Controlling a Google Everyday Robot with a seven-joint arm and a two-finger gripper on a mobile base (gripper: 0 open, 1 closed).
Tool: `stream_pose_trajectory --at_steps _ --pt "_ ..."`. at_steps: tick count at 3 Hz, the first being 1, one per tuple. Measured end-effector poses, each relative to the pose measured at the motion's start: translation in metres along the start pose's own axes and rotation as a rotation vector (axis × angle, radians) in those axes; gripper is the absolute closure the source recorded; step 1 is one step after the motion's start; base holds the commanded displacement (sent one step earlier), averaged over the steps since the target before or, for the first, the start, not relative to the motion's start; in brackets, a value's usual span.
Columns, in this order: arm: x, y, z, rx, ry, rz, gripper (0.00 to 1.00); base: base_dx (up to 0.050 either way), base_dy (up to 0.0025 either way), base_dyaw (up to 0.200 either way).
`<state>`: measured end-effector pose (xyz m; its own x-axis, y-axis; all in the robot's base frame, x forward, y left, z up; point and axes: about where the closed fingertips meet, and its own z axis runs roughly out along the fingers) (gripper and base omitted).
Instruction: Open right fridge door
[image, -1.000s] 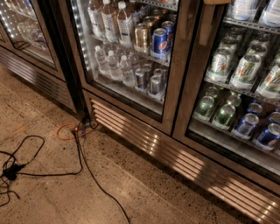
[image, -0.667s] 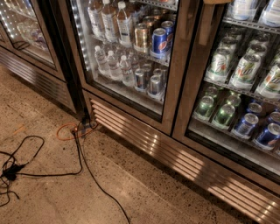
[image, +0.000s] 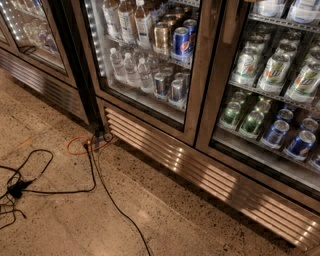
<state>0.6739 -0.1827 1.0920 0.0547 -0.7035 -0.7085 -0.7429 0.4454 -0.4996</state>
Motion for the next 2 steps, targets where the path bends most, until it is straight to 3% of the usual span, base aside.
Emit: stream_pose_trajectory --at_steps 2 --pt "0.0049 -0.0091 0.012 -0.021 -0.011 0.003 1.0 0.0 0.0 0.0"
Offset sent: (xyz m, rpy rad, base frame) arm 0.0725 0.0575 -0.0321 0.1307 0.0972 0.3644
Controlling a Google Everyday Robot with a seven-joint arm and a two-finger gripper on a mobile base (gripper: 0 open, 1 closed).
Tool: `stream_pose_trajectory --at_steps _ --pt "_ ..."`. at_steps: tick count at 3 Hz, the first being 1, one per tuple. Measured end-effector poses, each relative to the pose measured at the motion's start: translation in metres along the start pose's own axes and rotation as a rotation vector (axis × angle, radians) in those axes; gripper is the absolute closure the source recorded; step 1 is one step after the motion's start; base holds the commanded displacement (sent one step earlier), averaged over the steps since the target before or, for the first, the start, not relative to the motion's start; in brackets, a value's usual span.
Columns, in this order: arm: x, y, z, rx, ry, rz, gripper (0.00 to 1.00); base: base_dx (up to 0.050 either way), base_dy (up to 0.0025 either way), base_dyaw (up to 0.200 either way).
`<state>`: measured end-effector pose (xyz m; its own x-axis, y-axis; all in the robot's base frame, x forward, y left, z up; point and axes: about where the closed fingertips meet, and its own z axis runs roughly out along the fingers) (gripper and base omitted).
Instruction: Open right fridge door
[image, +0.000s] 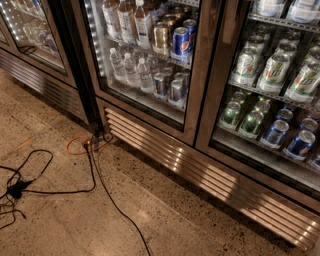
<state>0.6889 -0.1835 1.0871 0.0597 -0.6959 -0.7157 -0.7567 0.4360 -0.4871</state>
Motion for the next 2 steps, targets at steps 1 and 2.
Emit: stream_pose_trajectory --at_steps 1,2 --pt "0.0036 -0.0062 0.0012 -0.001 0.0 0.0 1.0 0.0 0.0 0.0" --pt "0.0037 -0.0059 0.0019 -0.002 0.0 0.0 1.0 0.0 0.0 0.0"
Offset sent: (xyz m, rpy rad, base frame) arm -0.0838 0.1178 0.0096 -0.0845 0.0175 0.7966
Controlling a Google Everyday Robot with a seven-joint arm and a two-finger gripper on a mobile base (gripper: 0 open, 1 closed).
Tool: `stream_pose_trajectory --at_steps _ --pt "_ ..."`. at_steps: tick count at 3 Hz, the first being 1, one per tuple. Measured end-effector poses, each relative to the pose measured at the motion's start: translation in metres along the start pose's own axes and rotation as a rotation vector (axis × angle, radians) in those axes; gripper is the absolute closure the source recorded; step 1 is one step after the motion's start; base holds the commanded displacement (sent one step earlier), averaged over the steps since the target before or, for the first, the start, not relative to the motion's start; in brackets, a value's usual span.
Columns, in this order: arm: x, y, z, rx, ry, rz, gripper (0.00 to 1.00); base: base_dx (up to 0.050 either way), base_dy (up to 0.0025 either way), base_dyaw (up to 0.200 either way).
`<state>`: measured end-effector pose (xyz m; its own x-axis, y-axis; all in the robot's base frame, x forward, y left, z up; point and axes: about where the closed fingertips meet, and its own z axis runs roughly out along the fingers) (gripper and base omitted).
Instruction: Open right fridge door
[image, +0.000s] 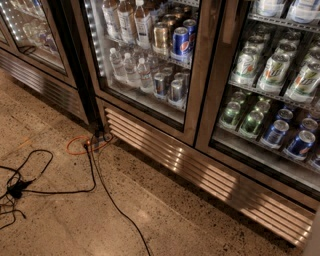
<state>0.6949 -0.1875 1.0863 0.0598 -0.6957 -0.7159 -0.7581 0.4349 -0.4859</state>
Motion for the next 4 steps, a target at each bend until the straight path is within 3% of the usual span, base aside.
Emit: stream_pose_trajectory --at_steps 4 --pt "-0.0026 -0.0025 0.0007 -0.035 -0.021 -0.022 1.0 0.0 0.0 0.0"
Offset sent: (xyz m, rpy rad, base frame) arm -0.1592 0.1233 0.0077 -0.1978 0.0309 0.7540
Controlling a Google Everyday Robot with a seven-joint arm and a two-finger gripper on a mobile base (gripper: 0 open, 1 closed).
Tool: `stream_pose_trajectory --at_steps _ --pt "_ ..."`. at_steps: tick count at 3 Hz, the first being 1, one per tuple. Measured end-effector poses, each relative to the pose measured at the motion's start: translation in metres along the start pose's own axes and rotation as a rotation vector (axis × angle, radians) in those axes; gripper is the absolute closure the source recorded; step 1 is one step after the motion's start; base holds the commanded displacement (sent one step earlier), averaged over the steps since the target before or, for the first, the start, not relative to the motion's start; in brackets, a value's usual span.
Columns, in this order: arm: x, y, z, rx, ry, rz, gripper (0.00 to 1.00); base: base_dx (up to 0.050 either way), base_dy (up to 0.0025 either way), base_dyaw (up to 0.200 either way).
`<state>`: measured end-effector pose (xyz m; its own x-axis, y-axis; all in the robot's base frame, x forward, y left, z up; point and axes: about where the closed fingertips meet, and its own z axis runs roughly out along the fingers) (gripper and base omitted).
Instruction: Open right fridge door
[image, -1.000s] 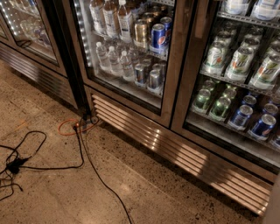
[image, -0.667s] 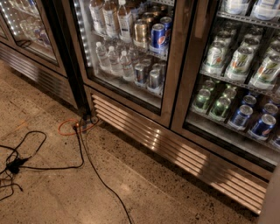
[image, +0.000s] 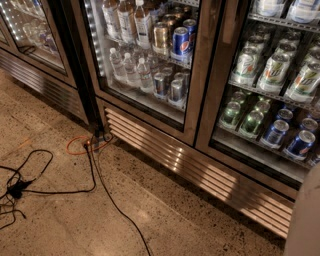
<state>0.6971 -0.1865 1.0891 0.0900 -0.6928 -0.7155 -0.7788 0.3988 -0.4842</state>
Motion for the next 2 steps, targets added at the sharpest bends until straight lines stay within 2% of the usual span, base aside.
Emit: stream_pose_trajectory --at_steps 2 --pt "0.0003 0.002 0.0009 -0.016 -0.001 -0.006 1.0 0.0 0.0 0.0"
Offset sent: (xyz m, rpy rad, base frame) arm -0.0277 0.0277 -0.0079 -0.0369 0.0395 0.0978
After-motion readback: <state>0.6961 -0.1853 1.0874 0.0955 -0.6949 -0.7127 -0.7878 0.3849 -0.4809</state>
